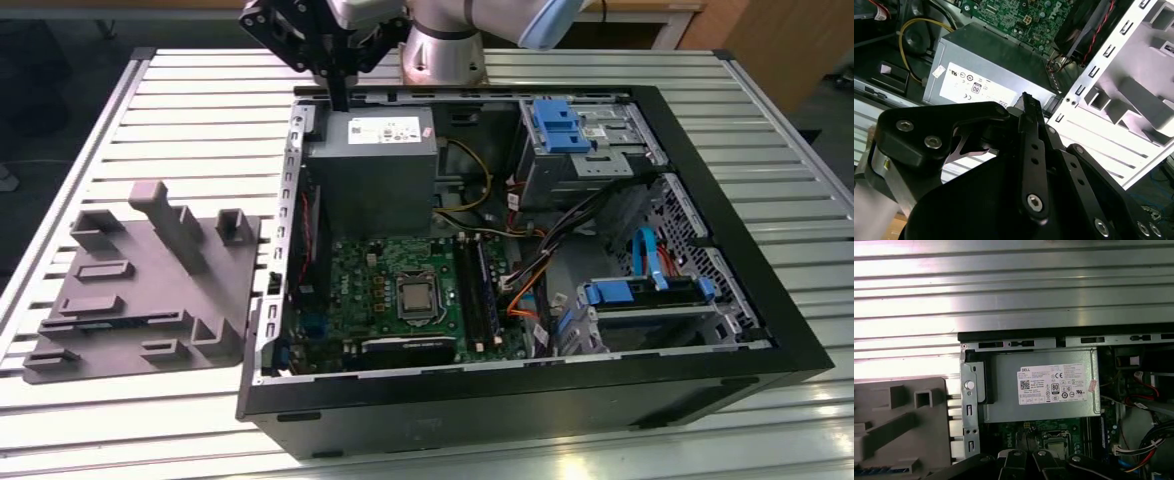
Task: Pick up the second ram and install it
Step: 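Reach for the second ram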
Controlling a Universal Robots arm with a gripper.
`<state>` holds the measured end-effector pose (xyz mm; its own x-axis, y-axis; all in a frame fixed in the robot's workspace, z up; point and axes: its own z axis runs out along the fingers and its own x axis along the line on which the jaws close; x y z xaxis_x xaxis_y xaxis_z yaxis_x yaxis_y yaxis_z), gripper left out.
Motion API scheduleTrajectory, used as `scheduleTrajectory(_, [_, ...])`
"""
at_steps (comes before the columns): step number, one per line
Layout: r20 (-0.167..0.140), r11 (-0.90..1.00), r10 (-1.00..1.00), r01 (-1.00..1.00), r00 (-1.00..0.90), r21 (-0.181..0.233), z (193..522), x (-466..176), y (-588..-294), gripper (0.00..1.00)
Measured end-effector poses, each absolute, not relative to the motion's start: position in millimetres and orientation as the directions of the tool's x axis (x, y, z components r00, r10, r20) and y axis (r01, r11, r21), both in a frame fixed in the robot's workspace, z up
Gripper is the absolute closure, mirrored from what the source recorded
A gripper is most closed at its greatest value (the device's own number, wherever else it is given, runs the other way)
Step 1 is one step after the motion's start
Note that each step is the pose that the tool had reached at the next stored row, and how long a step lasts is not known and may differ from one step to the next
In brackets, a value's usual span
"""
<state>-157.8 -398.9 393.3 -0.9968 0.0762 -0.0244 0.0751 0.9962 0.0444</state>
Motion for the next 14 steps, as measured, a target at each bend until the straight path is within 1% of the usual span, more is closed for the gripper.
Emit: scheduleTrajectory(14, [-0.024, 0.996, 0.076, 0.075, -0.997, 0.044, 393.3, -162.8, -398.9, 0.89])
